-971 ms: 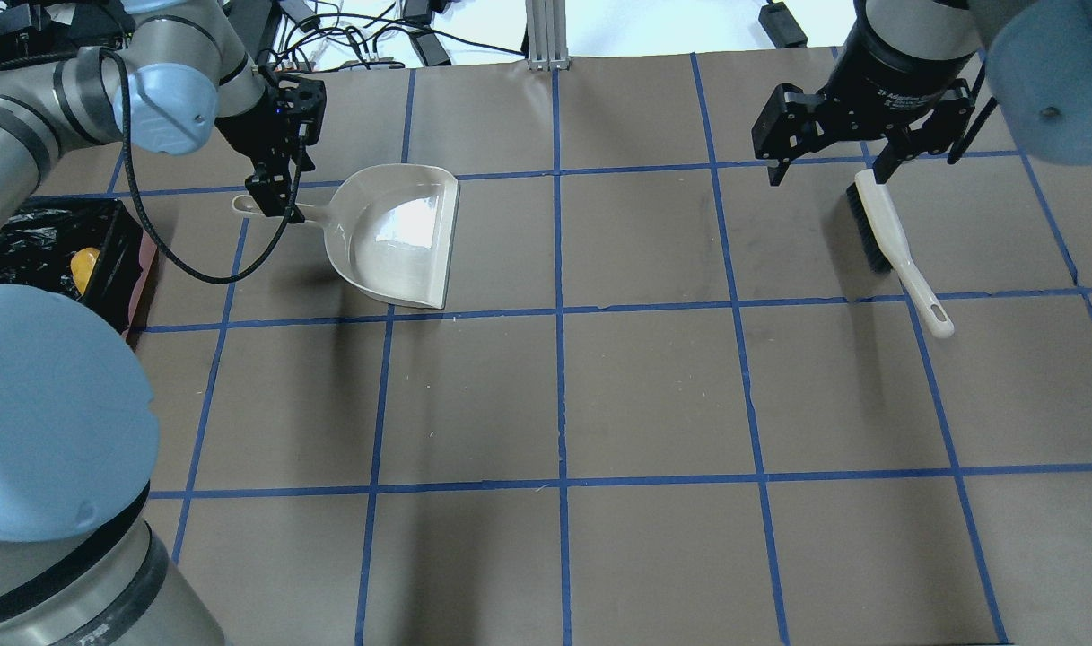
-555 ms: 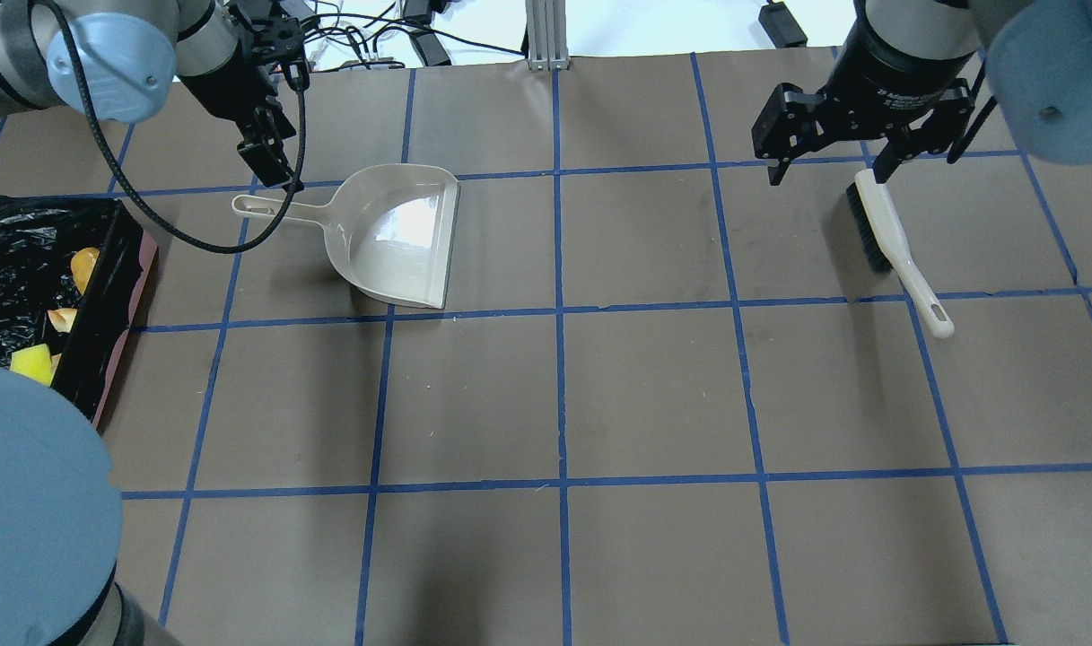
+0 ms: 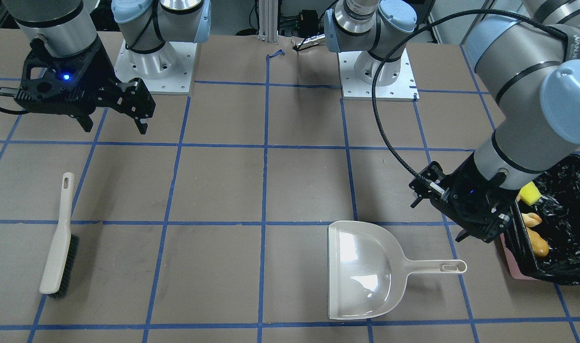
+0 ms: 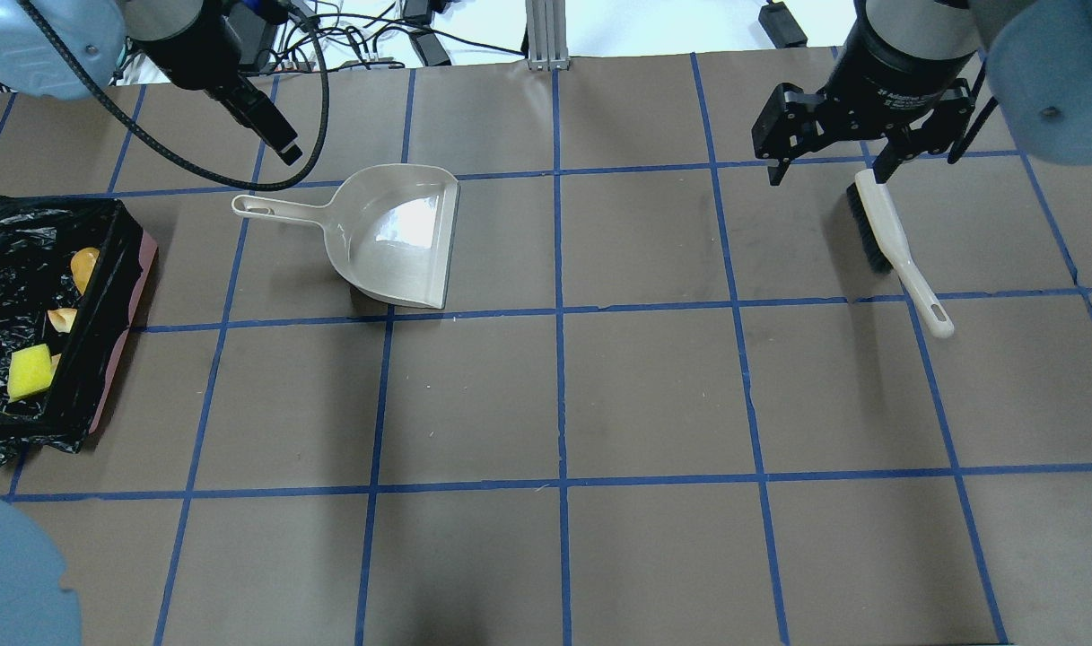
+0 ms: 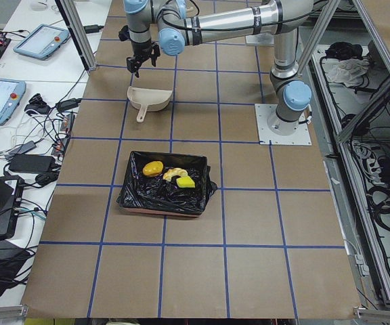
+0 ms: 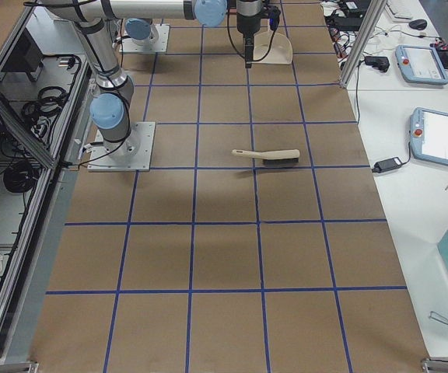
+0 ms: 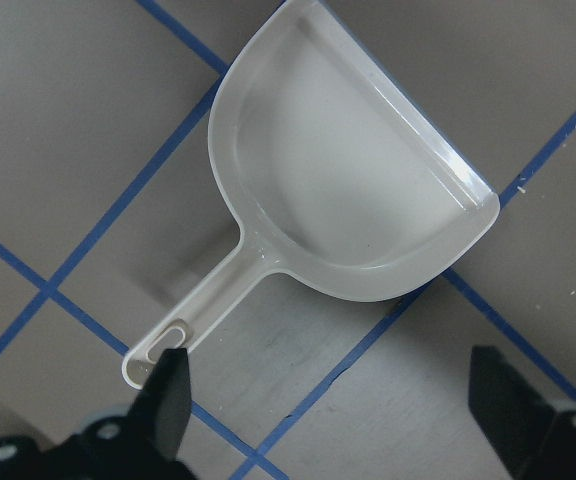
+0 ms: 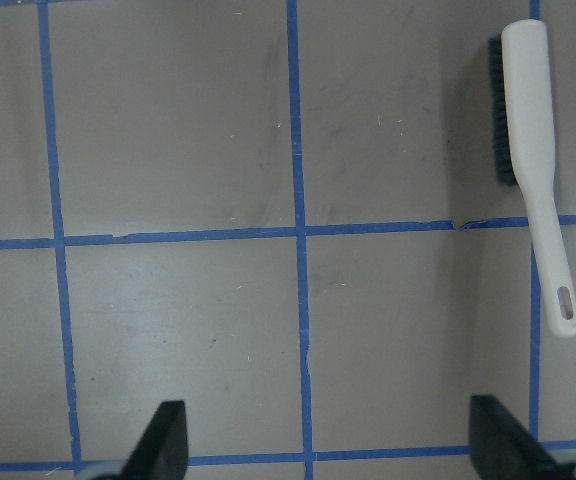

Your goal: Sweep and dump trash into bin

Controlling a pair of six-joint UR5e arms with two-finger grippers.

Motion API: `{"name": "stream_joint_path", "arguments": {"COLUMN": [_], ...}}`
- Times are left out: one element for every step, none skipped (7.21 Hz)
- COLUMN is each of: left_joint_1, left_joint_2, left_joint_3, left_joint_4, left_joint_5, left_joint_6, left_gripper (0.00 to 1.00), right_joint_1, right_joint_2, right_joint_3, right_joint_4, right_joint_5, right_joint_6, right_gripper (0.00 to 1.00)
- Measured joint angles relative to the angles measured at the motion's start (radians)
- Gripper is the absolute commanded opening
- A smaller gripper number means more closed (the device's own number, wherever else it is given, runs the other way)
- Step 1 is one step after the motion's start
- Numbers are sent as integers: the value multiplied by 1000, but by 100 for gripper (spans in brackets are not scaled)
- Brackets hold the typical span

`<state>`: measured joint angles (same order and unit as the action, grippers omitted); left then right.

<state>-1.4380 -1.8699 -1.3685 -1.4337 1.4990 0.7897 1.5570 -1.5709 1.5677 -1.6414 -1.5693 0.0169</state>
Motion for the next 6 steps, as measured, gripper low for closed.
{"name": "stream_joint_path", "arguments": {"left_joint_1": [0,0,-1,-6,-22,-45], "left_joint_2": [33,60,82,103,122,140], "left_joint_3": [-3,-5,-6,-8,-17,-29], "left_joint_4": [-32,-49,-58,-65,-68,-67], "left_joint_5": [7,11,13,12,12,26], "left_joint_6": [-132,-273,-406,-529,-630,-692], "left_gripper": [100,100,100,100,100,100], "right_joint_1": [0,0,0,0,1,1], "right_joint_2": [0,0,0,-1,-1,-1], "right_joint_3": [0,0,0,0,0,0], "right_joint_4": [0,1,2,3,3,3], "right_joint_5": [0,0,1,1,1,2], "right_joint_6": [0,0,0,0,0,0], "right_gripper": [100,100,100,100,100,100]}}
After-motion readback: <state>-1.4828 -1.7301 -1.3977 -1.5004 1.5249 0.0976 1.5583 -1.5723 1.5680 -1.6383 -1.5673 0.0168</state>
